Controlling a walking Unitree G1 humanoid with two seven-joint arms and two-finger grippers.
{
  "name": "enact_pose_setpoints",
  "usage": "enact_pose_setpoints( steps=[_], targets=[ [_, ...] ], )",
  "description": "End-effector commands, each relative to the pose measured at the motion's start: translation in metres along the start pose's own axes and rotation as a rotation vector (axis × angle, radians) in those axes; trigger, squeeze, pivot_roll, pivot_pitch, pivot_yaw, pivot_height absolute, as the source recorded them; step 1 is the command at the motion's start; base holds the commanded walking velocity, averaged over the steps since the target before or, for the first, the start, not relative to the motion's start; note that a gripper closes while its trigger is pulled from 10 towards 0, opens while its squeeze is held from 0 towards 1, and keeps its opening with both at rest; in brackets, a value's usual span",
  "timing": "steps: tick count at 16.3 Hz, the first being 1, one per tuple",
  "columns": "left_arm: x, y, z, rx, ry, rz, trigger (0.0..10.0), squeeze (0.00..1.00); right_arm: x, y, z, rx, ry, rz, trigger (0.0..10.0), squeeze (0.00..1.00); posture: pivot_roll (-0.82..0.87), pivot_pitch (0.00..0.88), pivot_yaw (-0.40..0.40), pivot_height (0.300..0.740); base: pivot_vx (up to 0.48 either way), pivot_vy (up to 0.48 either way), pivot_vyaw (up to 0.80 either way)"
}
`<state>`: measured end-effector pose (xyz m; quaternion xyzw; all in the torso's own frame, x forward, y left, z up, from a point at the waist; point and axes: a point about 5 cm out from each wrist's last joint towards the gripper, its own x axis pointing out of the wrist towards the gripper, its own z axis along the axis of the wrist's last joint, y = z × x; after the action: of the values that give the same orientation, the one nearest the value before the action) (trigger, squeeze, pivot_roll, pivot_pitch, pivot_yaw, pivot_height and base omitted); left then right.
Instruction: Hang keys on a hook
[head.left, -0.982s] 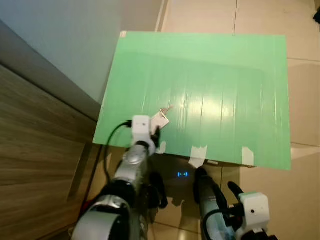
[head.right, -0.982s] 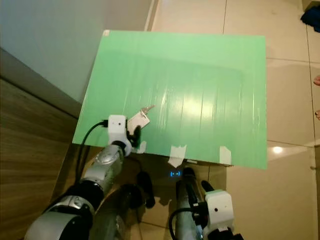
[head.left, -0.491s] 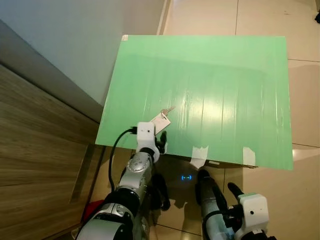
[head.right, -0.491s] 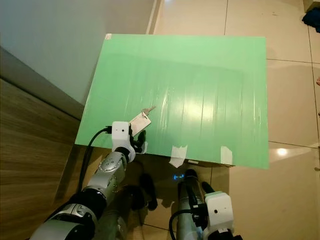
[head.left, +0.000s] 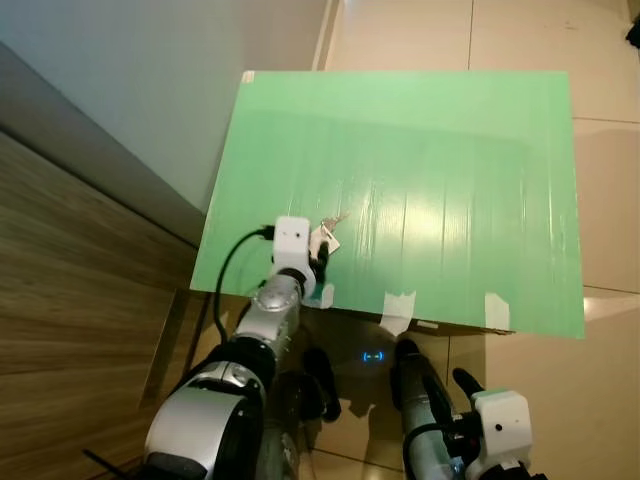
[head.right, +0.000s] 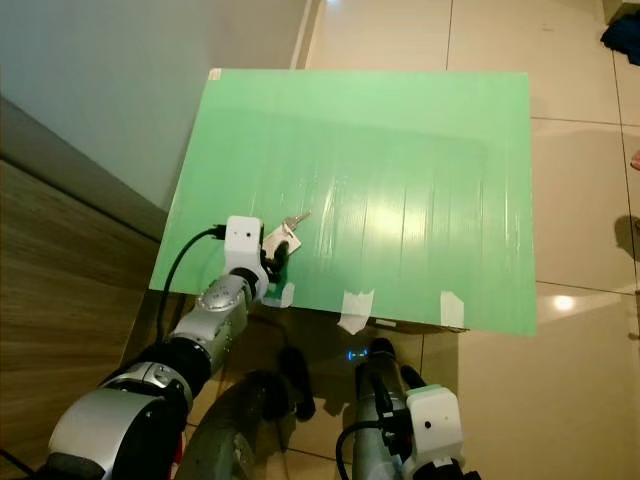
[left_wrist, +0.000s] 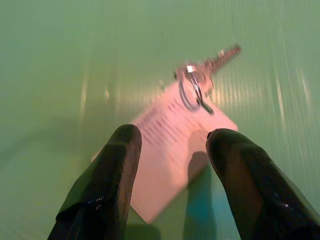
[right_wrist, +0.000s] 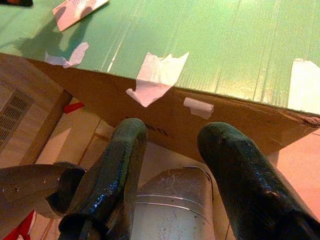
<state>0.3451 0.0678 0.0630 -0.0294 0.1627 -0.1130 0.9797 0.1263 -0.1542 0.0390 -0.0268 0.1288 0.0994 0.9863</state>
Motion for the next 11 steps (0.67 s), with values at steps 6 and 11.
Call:
enact_pose_setpoints(
  steps=[6, 11],
  targets=[
    [0.000, -0.009, -0.011, -0.085, 0.065, -0.005, 10.0, 0.00, -0.011, 0.010, -0.007, 0.021, 0.032, -0.006, 10.0, 0.00, -0.45, 0.371, 0.195, 0.727, 0.000, 0.000, 0.00],
    [0.003, 0.004, 0.001, -0.050, 0.051, 0.031, 10.0, 0.00, -0.014, 0.010, -0.009, 0.023, 0.042, -0.013, 10.0, 0.00, -0.46, 0.382, 0.195, 0.727, 0.000, 0.000, 0.00]
  ],
)
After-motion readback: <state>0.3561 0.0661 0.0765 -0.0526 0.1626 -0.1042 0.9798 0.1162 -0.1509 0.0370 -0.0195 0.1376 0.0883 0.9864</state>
